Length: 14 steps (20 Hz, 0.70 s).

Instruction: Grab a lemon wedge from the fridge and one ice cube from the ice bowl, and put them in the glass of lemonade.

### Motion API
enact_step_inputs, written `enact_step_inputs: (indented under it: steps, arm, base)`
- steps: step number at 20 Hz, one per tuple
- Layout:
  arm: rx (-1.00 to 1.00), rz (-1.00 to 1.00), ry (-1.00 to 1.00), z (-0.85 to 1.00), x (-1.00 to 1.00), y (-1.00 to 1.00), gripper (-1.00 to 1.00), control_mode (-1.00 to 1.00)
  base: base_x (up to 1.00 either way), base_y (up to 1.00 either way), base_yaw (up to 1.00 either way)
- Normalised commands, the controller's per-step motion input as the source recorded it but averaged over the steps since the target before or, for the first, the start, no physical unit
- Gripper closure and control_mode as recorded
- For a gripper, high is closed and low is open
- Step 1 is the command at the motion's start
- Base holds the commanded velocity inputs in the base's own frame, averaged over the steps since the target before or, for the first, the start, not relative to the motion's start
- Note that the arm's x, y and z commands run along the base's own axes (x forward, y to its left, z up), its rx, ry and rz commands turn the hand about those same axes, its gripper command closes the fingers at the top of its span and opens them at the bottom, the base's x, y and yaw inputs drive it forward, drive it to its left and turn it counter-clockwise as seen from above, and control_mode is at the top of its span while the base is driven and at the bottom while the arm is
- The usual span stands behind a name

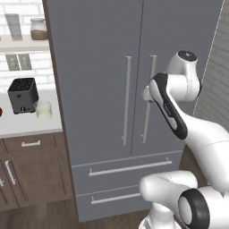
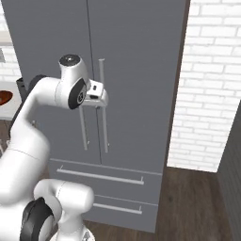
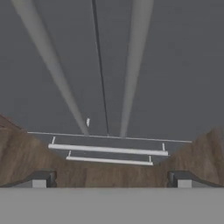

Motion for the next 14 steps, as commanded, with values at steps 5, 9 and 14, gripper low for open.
enact_step_inputs:
  steps: [5, 9, 14]
  arm:
    - [0.0, -0.01, -0.23, -0.03, 0.29, 0.04, -1.0, -1.0]
    - [0.0, 0.0, -0.1, -0.14, 0.51, -0.04, -1.0, -1.0]
    - [0.0, -0.01, 0.08, -0.19, 0.59, -0.35, -1.0, -1.0]
  base:
    - [0.0, 0.0, 0.0]
    - [0.0, 0.0, 0.0]
    - [0.0, 0.0, 0.0]
